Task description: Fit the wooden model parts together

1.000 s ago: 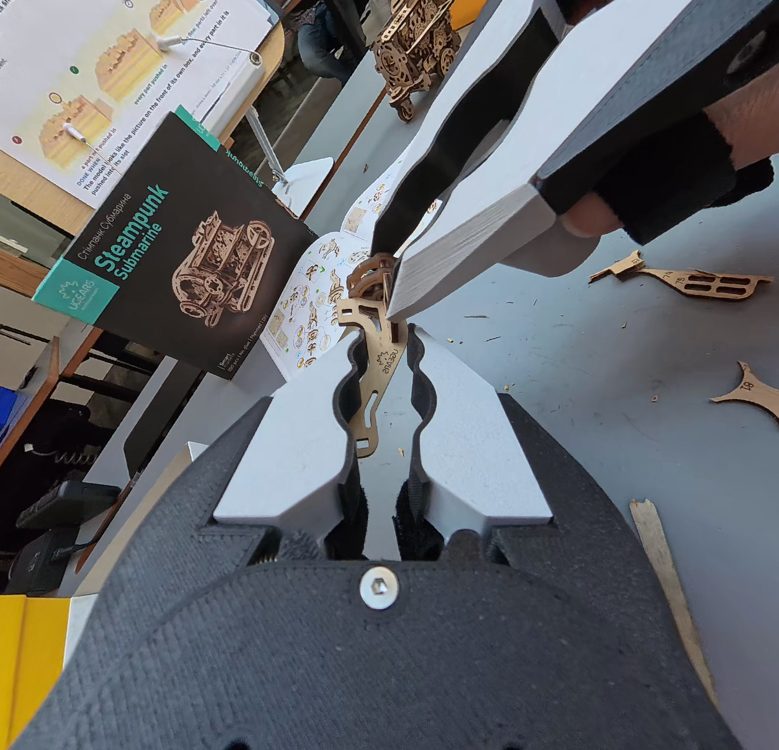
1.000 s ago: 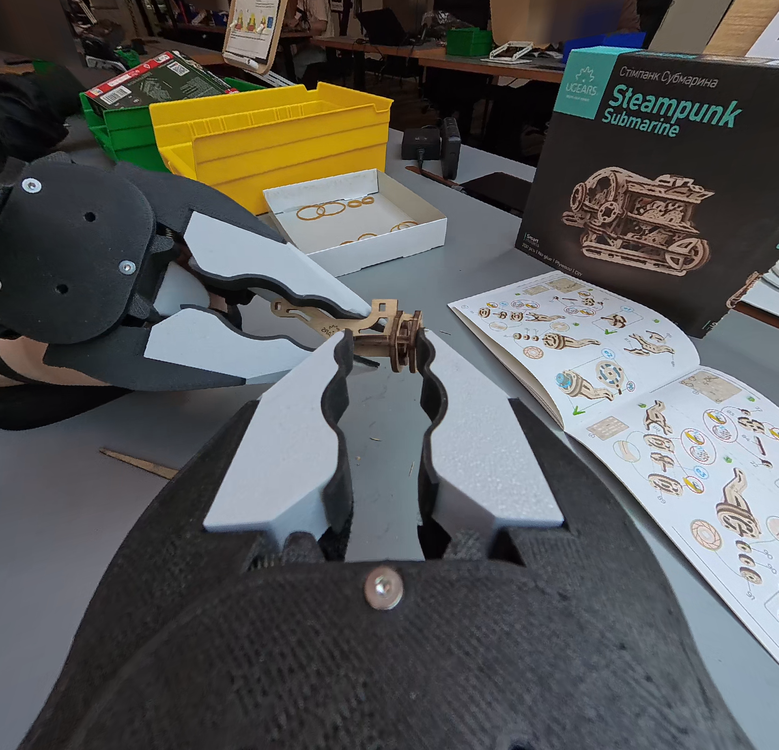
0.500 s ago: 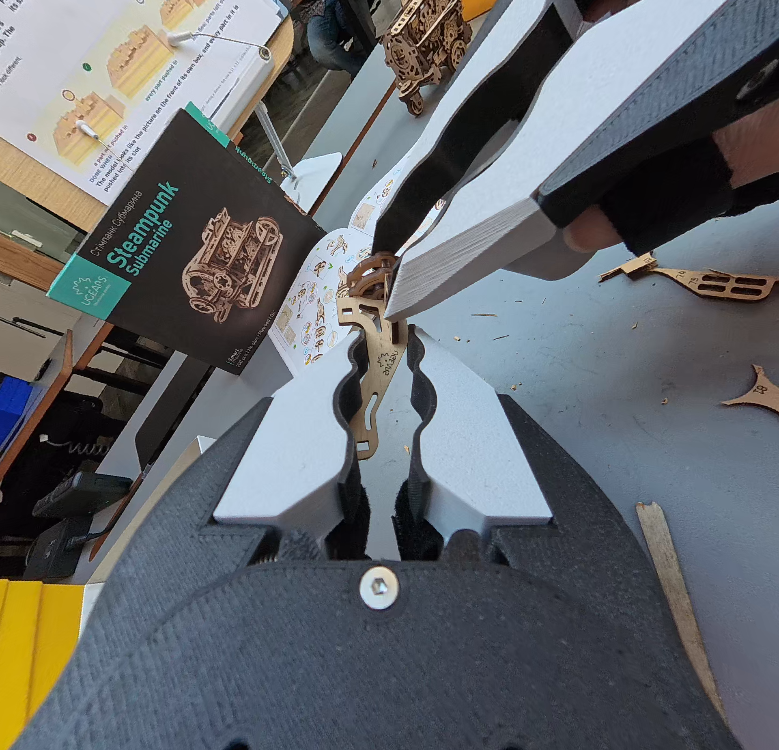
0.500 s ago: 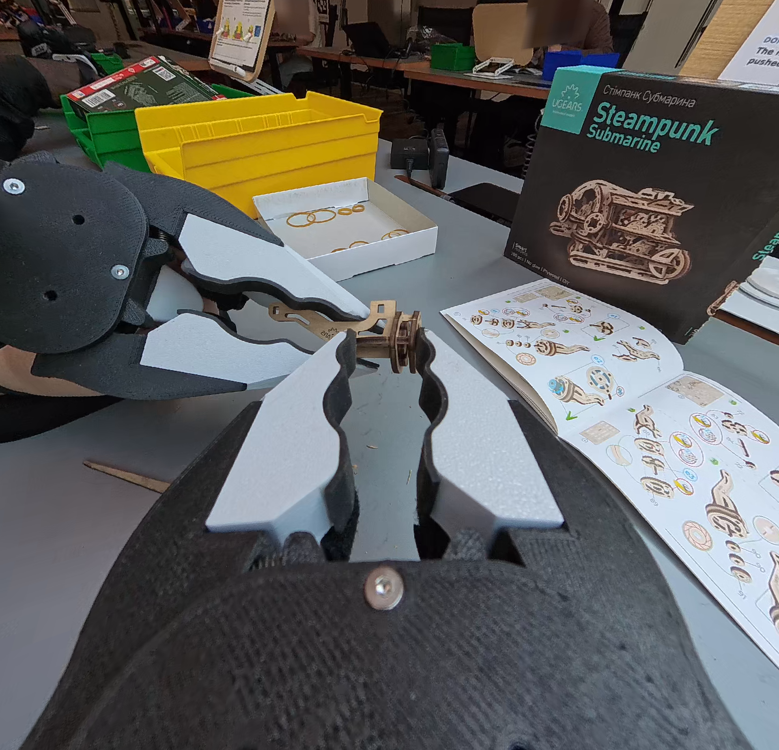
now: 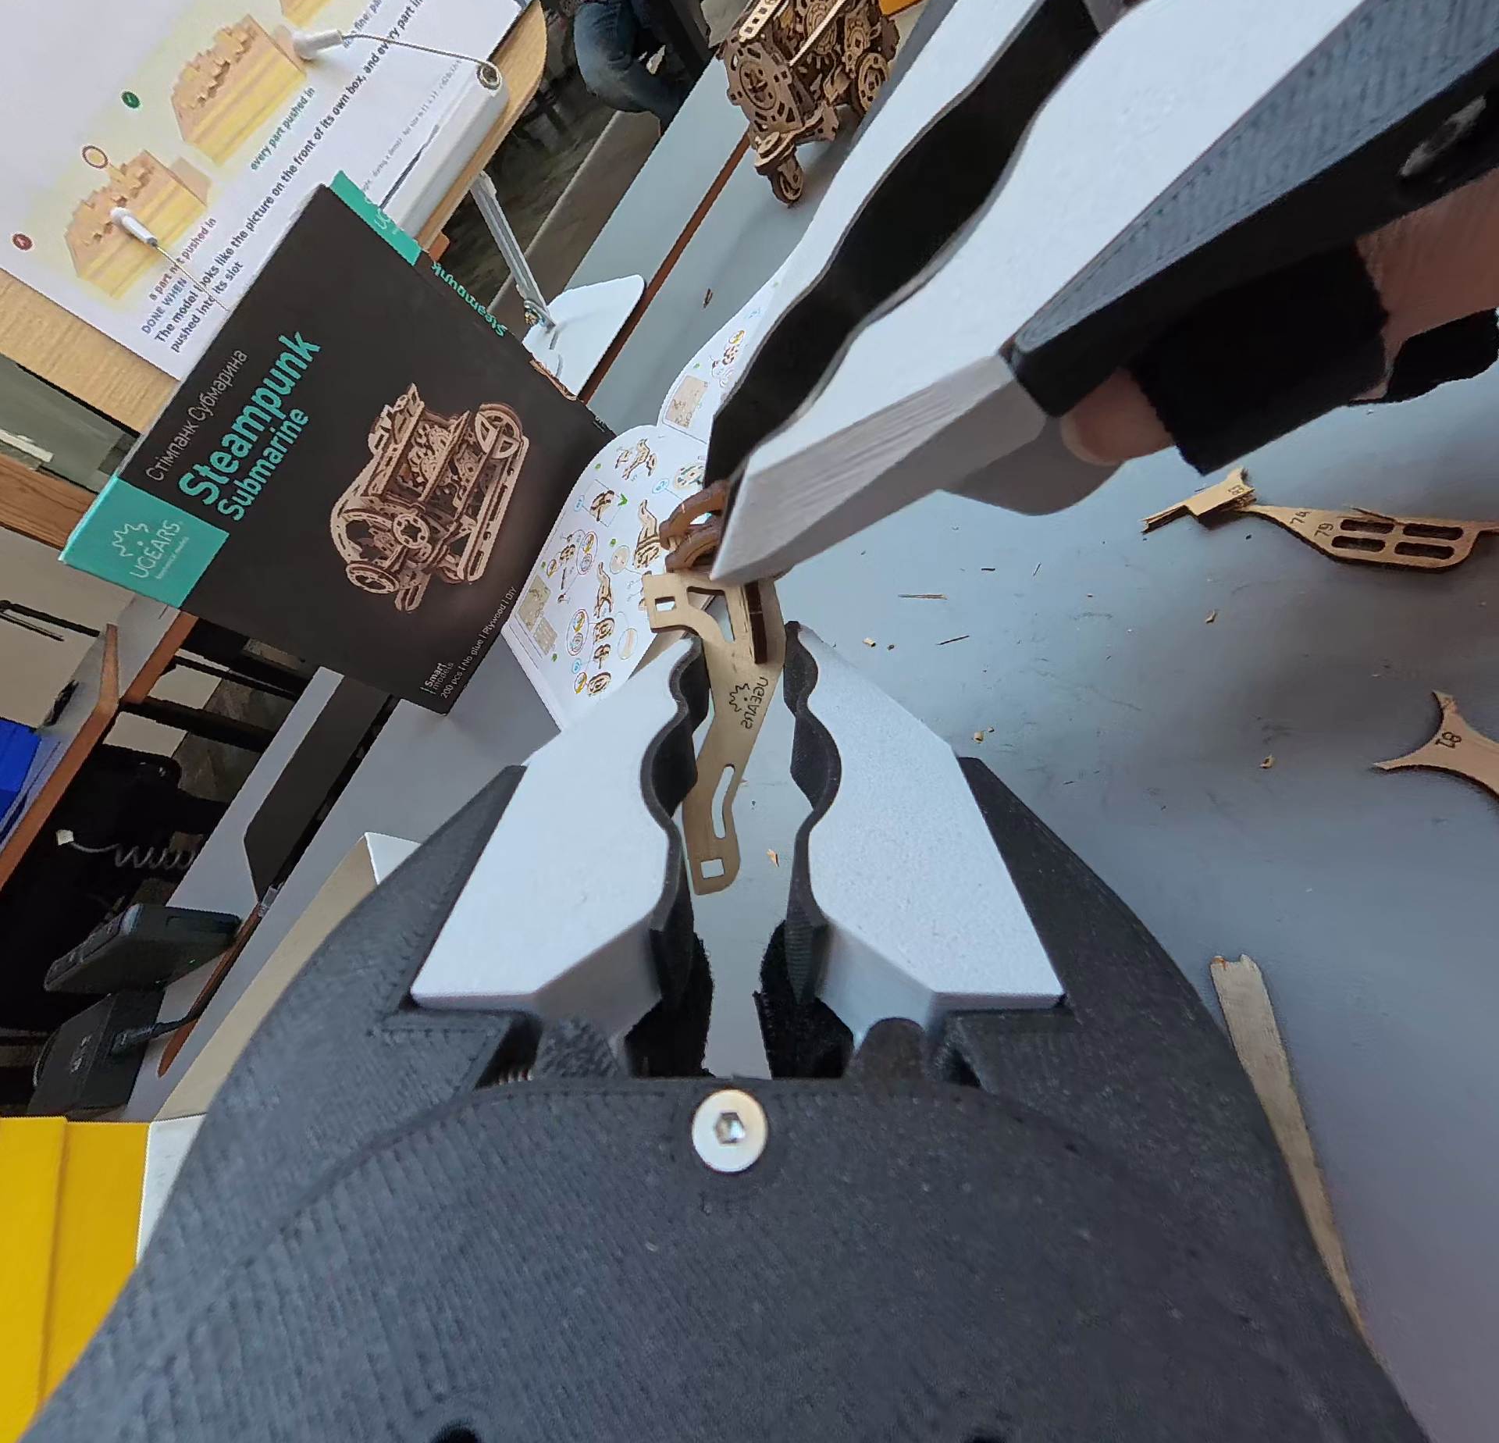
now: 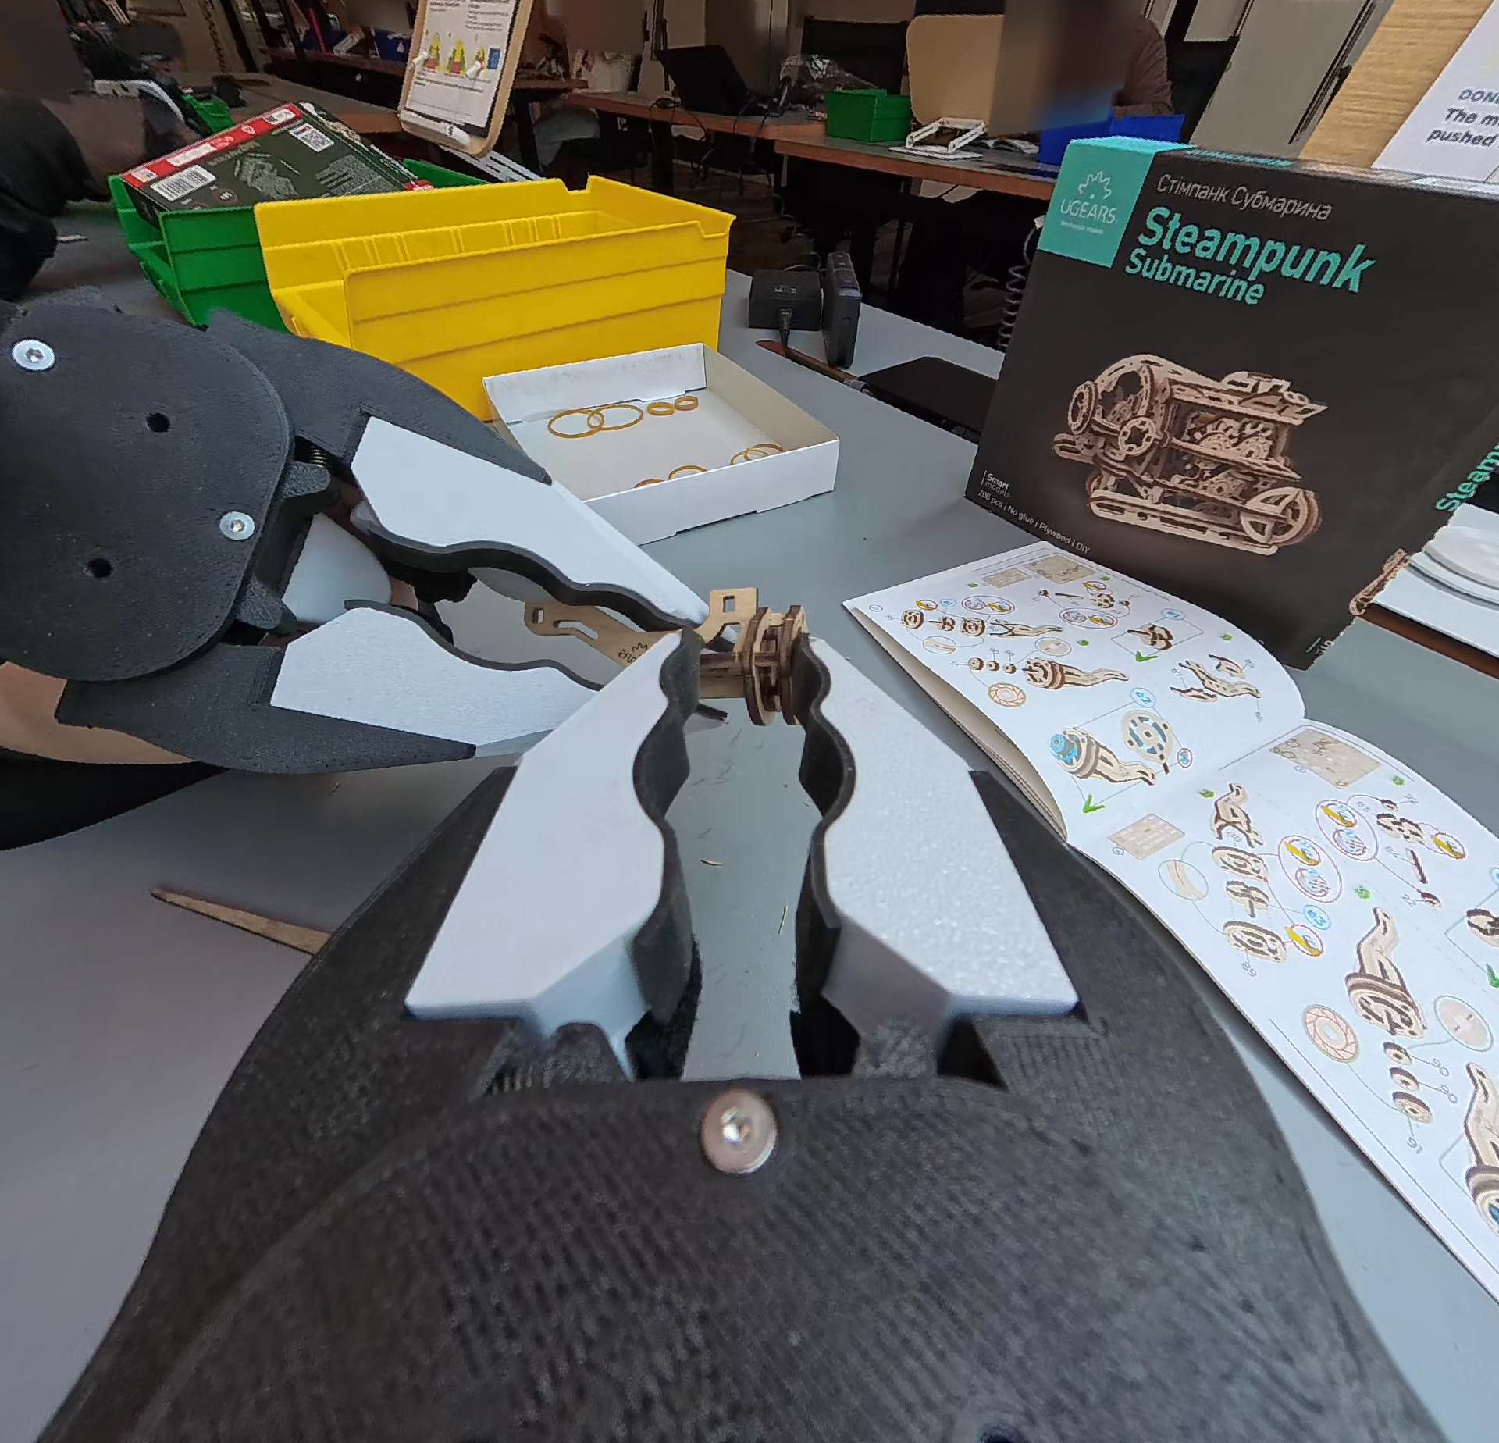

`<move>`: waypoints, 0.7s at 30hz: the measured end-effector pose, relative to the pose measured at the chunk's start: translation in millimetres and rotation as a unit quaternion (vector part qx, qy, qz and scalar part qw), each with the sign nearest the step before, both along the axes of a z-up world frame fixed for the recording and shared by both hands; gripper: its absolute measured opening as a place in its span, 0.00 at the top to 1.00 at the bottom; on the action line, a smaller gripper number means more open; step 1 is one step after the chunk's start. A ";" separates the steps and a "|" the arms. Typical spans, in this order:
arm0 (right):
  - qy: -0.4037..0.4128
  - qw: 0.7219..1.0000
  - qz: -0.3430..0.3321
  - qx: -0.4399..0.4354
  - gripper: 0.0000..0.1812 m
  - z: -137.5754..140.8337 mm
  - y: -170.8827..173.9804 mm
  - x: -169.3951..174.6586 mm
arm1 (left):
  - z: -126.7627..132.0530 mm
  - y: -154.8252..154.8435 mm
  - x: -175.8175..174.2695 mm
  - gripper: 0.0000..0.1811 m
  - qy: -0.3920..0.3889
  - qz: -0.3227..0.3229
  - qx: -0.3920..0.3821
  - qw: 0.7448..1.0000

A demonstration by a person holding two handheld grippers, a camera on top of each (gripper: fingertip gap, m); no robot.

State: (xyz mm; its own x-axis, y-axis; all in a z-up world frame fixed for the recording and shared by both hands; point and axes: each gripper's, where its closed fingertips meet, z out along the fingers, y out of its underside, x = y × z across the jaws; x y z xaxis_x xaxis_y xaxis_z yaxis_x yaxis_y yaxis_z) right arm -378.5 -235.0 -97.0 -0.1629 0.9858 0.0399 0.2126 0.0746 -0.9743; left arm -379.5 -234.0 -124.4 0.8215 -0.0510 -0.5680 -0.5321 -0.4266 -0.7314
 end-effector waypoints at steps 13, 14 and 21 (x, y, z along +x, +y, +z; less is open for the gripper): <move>0.045 0.999 0.016 0.006 0.85 18.1 14.1 5.7 | -6.9 2.4 -0.1 0.90 -0.025 -0.021 -0.002 0.999; 0.052 0.998 0.022 0.008 0.85 20.2 15.5 8.2 | -7.0 1.8 0.1 0.90 -0.034 -0.025 -0.001 0.999; 0.096 0.989 0.109 -0.021 0.81 38.8 19.5 26.8 | 11.1 -3.0 3.0 0.90 -0.146 -0.081 0.041 0.985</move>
